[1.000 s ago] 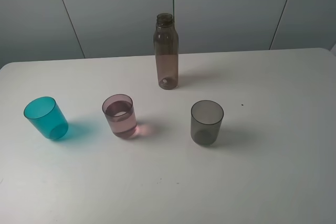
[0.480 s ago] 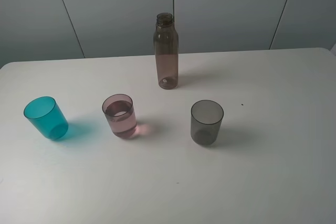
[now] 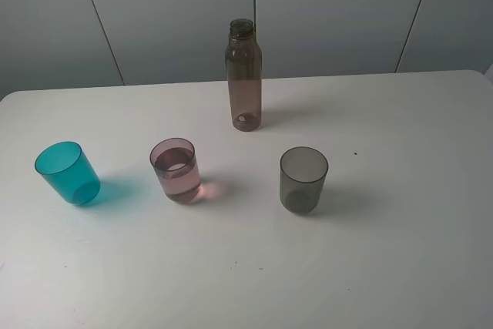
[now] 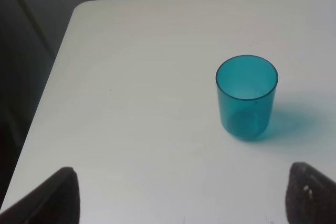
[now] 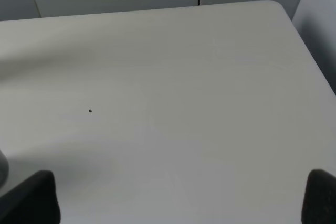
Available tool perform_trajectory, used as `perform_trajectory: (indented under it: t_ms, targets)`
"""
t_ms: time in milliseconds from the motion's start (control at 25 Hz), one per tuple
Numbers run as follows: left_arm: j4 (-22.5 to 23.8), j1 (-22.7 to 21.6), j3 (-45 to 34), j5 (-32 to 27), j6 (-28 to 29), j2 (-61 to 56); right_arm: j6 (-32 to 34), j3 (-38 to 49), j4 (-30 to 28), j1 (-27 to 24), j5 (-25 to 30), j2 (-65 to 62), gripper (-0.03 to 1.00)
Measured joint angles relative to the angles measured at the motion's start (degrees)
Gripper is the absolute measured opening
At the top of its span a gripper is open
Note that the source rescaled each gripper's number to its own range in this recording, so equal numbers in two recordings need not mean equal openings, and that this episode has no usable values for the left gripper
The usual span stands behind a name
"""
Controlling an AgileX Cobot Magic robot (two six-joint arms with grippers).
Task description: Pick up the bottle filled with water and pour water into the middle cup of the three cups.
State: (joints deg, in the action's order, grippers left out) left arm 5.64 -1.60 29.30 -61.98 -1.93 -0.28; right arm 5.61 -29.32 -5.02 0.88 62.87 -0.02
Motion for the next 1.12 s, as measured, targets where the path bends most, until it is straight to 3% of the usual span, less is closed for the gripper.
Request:
perform_trajectory:
  t_ms: [1120]
  targets:
    - [0.0, 0.0, 0.0, 0.0, 0.2, 0.0, -4.9, 0.0, 4.6, 2.0, 0.0, 0.0, 1.0]
